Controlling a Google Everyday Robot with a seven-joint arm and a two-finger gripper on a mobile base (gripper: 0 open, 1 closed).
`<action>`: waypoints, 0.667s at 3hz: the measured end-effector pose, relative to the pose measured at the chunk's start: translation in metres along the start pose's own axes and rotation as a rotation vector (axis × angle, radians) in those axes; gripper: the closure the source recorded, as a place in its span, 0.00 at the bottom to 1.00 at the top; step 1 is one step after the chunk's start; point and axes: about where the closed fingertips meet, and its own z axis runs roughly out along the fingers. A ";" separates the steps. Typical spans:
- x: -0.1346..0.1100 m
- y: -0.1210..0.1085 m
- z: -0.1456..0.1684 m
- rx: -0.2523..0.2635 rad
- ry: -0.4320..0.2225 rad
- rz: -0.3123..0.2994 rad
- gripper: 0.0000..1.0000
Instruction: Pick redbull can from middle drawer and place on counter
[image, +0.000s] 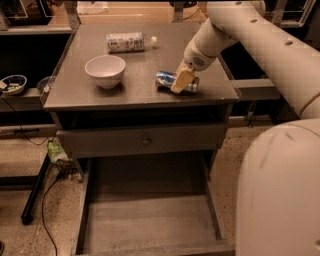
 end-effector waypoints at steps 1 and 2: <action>-0.004 -0.006 -0.004 0.014 -0.010 0.000 1.00; -0.003 -0.005 -0.003 0.011 -0.009 -0.001 0.83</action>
Offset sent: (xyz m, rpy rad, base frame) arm 0.0051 -0.0007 0.0075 0.0069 -0.0163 -0.0045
